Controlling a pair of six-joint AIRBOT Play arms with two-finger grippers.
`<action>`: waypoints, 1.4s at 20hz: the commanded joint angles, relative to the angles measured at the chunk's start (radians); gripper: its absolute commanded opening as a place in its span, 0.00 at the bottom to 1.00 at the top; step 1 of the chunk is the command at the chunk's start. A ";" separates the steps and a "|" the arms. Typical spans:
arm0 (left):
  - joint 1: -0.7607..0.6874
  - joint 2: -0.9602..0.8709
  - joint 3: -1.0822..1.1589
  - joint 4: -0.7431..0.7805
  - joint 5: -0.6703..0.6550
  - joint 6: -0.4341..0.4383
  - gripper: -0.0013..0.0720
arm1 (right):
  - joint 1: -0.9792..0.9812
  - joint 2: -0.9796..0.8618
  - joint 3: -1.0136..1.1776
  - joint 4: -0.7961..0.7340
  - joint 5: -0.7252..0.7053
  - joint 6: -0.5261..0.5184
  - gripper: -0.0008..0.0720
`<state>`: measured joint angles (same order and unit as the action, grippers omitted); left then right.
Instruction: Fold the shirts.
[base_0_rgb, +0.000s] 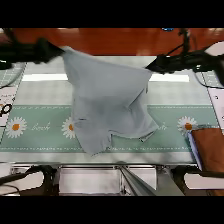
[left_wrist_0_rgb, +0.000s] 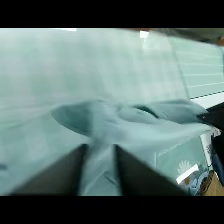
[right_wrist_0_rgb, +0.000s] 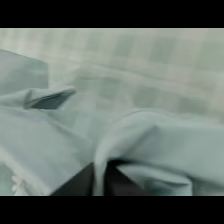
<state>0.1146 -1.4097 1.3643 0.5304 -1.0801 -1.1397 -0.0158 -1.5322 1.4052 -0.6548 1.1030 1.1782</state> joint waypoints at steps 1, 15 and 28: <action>-0.039 -0.220 0.008 0.029 -0.075 -0.011 0.72 | -0.010 -0.209 0.067 0.046 -0.065 0.021 0.59; 0.237 0.195 -0.719 0.263 -0.136 -0.103 0.71 | -0.564 0.503 -0.763 -0.227 0.092 0.047 0.58; -0.021 0.044 -0.779 0.142 0.066 -0.141 0.71 | -0.564 0.674 -0.899 -0.164 0.120 0.047 0.58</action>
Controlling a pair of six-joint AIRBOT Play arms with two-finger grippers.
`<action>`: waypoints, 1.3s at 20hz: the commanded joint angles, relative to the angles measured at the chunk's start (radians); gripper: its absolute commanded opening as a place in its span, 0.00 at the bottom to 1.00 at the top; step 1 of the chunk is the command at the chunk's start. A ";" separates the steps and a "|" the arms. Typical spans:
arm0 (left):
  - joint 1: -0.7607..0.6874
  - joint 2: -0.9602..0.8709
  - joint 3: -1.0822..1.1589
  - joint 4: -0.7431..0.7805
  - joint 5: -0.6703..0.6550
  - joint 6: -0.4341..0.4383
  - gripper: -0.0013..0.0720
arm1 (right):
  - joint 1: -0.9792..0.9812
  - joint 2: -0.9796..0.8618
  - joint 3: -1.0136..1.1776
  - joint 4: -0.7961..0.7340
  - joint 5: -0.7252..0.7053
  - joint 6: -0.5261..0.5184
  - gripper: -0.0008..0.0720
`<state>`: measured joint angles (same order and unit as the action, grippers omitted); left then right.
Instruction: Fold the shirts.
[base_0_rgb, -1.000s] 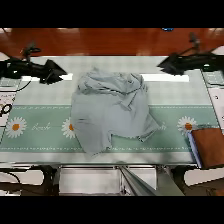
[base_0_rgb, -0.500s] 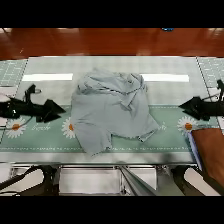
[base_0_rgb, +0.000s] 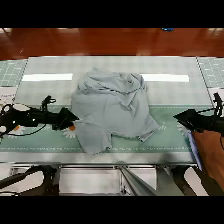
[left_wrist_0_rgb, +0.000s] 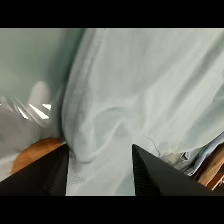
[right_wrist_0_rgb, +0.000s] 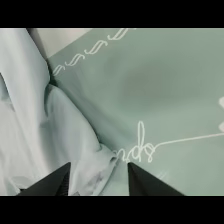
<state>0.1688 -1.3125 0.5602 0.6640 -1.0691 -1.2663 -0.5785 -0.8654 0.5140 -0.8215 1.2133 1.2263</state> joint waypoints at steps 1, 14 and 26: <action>-0.100 -0.071 0.048 0.009 0.056 -0.014 0.63 | -0.001 0.007 -0.007 0.002 0.010 -0.002 0.58; -0.015 -0.020 0.345 0.016 -0.091 0.053 0.05 | 0.210 0.006 -0.167 -0.112 0.055 0.107 0.58; -0.018 -0.021 0.345 0.016 -0.111 0.054 0.05 | 0.587 0.006 -0.167 -0.040 -0.175 0.288 0.58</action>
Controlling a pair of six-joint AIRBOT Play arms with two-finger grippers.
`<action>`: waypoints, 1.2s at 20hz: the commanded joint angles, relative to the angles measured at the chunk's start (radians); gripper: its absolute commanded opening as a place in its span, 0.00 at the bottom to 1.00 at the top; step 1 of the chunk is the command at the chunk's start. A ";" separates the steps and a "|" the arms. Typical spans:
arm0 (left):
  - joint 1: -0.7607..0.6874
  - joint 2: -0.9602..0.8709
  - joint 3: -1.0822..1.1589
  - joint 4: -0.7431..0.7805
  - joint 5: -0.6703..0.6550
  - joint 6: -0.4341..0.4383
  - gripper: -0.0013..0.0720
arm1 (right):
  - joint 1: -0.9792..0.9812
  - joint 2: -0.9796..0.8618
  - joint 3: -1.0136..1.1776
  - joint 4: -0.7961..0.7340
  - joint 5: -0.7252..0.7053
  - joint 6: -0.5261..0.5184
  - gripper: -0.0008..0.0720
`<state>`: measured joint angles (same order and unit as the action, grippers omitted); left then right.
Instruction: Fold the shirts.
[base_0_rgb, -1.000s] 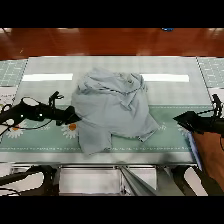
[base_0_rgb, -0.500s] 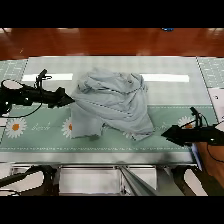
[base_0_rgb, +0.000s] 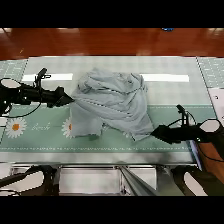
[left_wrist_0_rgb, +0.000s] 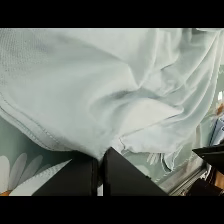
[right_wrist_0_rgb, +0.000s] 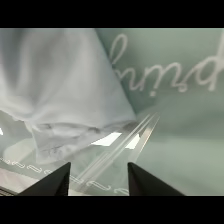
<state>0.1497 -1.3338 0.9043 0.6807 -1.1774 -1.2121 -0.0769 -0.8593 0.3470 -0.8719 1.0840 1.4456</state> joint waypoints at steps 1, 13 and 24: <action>0.001 0.000 0.001 0.000 -0.003 0.000 0.05 | 0.121 0.000 0.000 0.009 -0.067 0.101 0.58; 0.001 0.000 0.001 0.000 -0.002 0.000 0.05 | 0.406 -0.200 0.003 0.241 -0.376 0.142 0.58; 0.101 0.085 0.137 -0.144 -0.022 0.015 0.05 | 0.343 -0.053 0.366 -0.013 -0.164 0.117 0.04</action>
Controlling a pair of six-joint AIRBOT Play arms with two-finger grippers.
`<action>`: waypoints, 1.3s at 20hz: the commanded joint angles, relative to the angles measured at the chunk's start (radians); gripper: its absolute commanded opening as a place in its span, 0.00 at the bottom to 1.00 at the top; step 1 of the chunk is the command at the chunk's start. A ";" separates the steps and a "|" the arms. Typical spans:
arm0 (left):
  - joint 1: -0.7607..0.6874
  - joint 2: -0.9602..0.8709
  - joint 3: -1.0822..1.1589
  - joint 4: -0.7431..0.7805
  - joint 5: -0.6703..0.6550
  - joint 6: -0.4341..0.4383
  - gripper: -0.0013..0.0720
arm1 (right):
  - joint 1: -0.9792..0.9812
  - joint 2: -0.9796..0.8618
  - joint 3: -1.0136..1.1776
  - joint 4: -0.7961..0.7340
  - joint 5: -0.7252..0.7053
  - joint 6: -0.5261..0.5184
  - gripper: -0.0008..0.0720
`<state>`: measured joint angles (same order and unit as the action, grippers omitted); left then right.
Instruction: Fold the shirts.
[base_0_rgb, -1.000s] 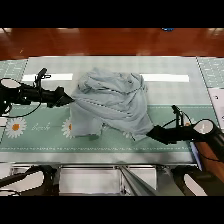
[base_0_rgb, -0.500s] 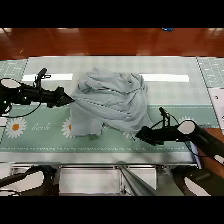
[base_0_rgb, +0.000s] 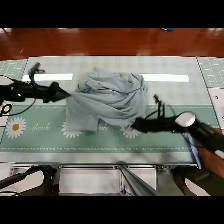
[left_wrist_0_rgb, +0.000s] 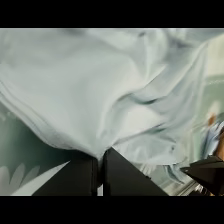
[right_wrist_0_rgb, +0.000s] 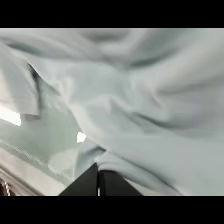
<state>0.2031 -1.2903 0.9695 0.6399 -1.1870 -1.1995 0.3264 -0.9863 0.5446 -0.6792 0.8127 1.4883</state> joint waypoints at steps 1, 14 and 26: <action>0.071 0.063 0.121 -0.169 -0.019 0.003 0.05 | -0.112 0.093 0.286 -0.284 0.166 0.091 0.04; 0.415 0.341 0.937 -0.428 -0.019 -0.036 0.05 | -0.407 0.110 1.547 -0.536 0.550 0.047 0.04; 0.089 0.743 0.967 0.314 -0.068 -0.209 0.05 | -0.406 0.370 1.540 -0.798 0.676 0.031 0.04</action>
<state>0.4034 -0.6346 1.9343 0.6117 -1.2243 -1.3113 -0.0807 -0.6651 2.0922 -1.3853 1.4322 1.5139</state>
